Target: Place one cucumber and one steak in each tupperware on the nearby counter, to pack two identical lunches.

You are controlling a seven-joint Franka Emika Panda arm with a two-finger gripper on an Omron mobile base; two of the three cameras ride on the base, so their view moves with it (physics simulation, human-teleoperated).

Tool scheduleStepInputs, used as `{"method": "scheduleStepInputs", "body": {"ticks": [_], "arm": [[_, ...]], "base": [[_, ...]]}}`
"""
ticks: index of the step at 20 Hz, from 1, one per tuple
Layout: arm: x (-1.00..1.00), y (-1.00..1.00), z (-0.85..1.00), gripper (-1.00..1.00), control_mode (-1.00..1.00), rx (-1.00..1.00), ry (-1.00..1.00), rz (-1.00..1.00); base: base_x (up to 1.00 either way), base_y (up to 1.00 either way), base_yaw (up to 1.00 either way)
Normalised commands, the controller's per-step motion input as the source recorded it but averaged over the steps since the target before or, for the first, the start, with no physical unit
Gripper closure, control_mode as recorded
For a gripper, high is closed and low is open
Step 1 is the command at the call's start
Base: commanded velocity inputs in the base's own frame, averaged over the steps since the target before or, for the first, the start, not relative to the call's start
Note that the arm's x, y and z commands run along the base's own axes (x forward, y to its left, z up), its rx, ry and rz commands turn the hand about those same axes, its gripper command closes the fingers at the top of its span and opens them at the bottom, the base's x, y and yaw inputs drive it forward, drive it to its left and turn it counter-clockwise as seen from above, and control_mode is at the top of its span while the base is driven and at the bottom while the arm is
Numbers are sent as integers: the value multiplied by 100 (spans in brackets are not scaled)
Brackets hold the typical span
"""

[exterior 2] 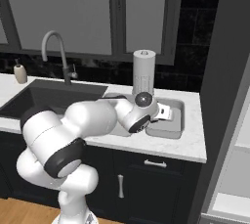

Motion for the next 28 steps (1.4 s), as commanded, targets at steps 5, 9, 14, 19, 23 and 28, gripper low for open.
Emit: {"method": "scheduleStepInputs", "body": {"ticks": [5, 9, 14, 19, 23, 28], "arm": [[9, 0, -10, 100, -100, 1, 1, 0], [9, -1, -8, 100, -100, 1, 3, 0], [8, -3, -7, 100, -100, 1, 4, 0], [6, -3, -3, 100, -100, 0, 2, 0], [4, -2, -1, 100, -100, 0, 0, 1], [4, -9, -7, 100, -100, 0, 0, 1]], "base": [[0, 0, 0], [0, 0, 0], [0, 0, 0], [0, 0, 0], [0, 0, 0], [0, 0, 0]]}}
